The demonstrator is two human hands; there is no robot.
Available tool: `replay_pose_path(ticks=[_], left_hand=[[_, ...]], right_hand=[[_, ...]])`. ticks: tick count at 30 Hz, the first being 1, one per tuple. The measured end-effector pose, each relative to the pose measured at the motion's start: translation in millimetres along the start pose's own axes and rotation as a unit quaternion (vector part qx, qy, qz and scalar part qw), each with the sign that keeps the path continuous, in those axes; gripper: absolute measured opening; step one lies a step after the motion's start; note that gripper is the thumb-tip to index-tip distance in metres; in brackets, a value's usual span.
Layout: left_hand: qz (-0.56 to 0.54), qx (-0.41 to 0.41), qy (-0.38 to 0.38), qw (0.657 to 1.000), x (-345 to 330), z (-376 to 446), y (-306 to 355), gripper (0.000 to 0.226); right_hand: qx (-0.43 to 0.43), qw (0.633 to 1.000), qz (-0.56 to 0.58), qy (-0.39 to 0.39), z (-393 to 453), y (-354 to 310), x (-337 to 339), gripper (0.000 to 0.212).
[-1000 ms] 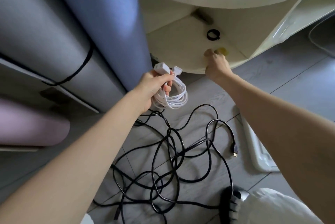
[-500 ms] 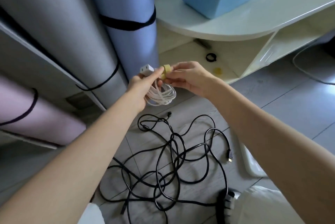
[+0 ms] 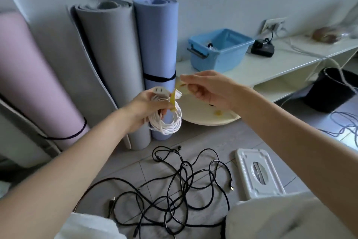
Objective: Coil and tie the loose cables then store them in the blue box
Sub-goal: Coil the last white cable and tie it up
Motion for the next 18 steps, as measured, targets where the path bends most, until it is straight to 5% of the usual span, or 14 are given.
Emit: replay_pose_path(ticks=[9, 14, 18], left_hand=[[-0.128, -0.014, -0.058, 0.990, -6.4, -18.6, 5.5, 0.019], [-0.140, -0.014, -0.043, 0.989, -8.8, -11.0, 2.9, 0.012], [-0.156, -0.011, -0.130, 0.979, -17.2, -5.1, 4.3, 0.006]], right_hand=[[-0.032, 0.974, -0.209, -0.082, -28.8, -2.7, -5.2, 0.010], [-0.077, 0.956, -0.189, -0.209, -32.8, -1.9, -24.7, 0.012], [-0.067, 0.968, -0.147, -0.190, -29.0, -3.6, -19.2, 0.014]])
Point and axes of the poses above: each hand's wrist, its own z-axis towards the middle knuckle, its own x-axis out of the back of the hand, y = z × x, the point moved 4 cm from there along z, towards the middle knuckle, and after that the axes turned 12 degrees about -y, right-handed, at the moved point
